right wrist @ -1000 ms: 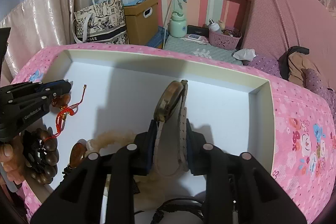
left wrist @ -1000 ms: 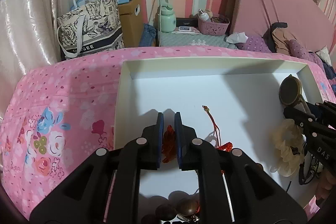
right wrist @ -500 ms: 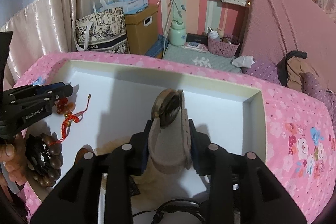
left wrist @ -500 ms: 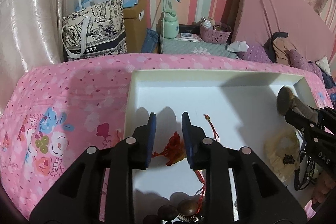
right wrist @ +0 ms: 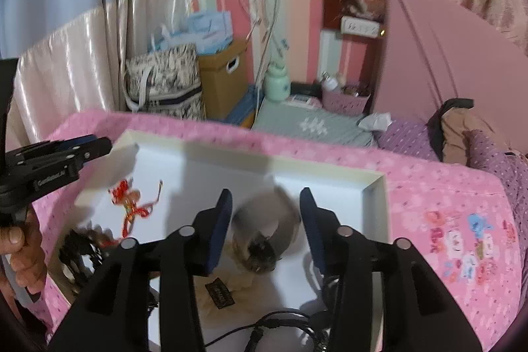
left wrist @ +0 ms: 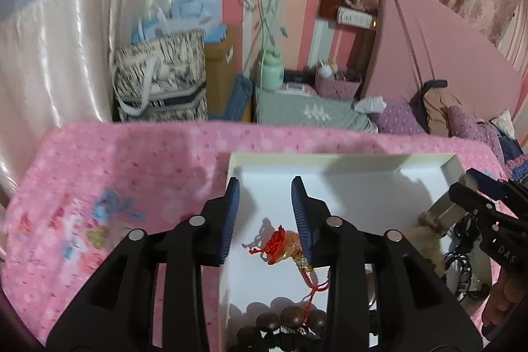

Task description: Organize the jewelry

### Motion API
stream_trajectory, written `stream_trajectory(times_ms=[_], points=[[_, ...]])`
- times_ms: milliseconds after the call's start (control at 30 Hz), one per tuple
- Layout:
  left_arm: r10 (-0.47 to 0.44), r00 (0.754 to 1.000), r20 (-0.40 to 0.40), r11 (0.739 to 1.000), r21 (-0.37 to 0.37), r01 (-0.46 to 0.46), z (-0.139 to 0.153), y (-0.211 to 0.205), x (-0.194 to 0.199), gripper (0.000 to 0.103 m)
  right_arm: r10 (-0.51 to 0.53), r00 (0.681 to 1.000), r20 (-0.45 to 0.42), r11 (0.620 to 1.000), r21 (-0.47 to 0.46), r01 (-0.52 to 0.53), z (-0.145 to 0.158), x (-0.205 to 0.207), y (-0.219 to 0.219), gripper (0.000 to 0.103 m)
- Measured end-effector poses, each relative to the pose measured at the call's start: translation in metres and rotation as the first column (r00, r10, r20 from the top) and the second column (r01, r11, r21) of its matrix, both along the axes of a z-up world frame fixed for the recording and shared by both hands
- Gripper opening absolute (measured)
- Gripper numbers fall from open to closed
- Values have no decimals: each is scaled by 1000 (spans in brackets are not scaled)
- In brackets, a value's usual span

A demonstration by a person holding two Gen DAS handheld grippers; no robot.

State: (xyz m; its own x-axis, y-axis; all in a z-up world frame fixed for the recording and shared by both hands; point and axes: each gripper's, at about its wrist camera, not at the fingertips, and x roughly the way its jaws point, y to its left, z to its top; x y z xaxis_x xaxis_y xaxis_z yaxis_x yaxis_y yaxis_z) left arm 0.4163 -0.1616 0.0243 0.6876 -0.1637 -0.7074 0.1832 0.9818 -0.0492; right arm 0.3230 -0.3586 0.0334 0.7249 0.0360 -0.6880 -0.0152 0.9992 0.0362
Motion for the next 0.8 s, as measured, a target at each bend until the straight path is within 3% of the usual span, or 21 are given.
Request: stream_trajectory(times_ms=[167,433,733,800], points=[[-14,999,32,1000,1,14,18,-2,-25,39,-72,997,40,997,18,72,15,-18,-17,55],[-36,999,11,999,2,36,1,21,-83,39,-119,992,35,990,73,117,8,-85,-35,59],[-1,1000,22,999,-44,2,-26,66,-187,42,-147,986,80,983,125,136,-10,-192,-19,61],[17,998,62,999,-51,-14,-28,72,-215,50,-133,987,89,985,124,122,-14,-210,-6,66]])
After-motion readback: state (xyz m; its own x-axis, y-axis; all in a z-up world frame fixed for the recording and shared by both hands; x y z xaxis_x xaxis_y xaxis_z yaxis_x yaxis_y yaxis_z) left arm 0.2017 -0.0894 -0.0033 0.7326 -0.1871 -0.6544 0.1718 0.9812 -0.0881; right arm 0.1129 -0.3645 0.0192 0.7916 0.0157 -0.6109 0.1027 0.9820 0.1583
